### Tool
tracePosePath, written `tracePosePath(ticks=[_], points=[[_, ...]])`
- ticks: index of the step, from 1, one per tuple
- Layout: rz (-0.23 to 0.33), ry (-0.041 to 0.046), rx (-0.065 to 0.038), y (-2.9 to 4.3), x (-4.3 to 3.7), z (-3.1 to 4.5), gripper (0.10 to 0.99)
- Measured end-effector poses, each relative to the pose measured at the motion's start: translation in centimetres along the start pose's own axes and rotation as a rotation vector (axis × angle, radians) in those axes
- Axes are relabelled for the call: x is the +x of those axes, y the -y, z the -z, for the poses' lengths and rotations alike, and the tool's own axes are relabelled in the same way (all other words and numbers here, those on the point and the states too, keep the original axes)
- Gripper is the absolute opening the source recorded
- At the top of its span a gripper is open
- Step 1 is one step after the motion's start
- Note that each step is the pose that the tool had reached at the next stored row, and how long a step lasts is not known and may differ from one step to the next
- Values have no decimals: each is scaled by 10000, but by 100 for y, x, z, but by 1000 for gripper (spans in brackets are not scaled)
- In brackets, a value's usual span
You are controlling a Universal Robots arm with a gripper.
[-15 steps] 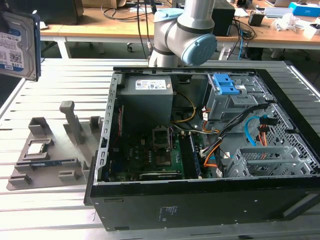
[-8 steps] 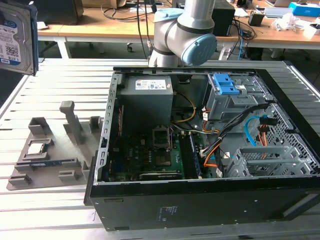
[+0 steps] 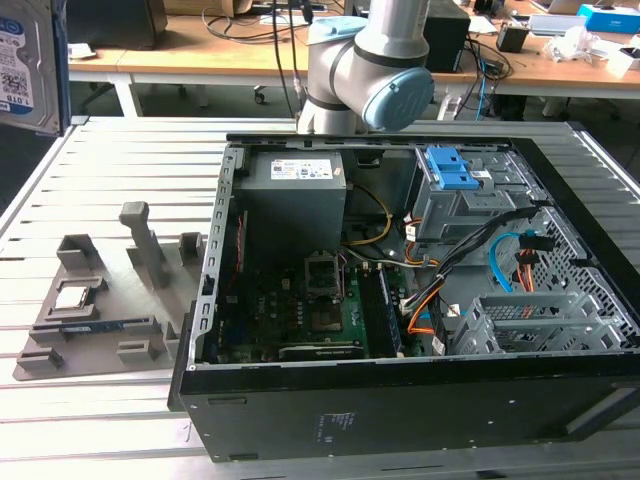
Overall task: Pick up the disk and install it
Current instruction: 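Pick up the disk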
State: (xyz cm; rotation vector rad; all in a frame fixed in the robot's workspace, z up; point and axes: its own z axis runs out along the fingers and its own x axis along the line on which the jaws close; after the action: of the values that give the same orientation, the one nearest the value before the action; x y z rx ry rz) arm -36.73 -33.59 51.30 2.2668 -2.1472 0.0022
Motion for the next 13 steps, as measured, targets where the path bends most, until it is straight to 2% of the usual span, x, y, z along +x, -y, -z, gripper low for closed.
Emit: tracePosePath(ticks=[3,5,8,10,13], points=[[0,1,1,-1,1,60,365],[0,0,0,-2,2,154,365],[0,1,1,-3,4,256,365],[0,0,1,-5,5,358,365],[0,3,-1,-5,6,450,365]])
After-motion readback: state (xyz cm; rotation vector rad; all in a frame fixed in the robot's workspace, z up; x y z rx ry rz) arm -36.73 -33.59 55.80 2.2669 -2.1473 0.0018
